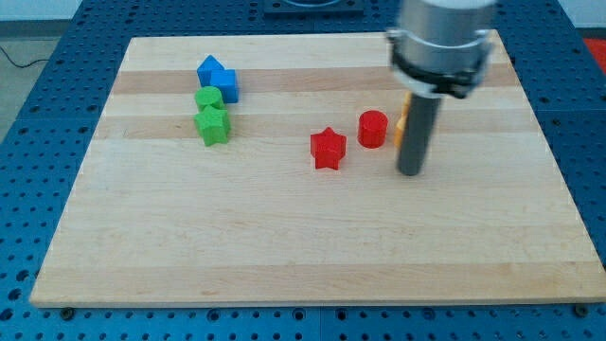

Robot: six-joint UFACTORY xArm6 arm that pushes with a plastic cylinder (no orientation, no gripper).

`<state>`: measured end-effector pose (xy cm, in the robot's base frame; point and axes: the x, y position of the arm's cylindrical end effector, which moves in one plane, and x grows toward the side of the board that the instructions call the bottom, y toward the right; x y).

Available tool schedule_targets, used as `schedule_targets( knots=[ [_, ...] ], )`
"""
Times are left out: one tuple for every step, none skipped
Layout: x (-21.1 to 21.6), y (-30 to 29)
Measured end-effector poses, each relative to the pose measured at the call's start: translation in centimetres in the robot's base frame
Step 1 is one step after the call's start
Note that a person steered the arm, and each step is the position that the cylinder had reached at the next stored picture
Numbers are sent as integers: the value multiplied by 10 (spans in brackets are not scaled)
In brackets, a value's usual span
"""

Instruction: Slightly push the yellow hexagon towards the down of the board

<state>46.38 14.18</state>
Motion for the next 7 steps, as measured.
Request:
schedule_targets(
  knots=[
    [-12, 73],
    [-65, 123],
    [-121, 132],
    [-162, 107],
    [-165, 58],
    [-137, 3],
    [-107, -23]
  ],
)
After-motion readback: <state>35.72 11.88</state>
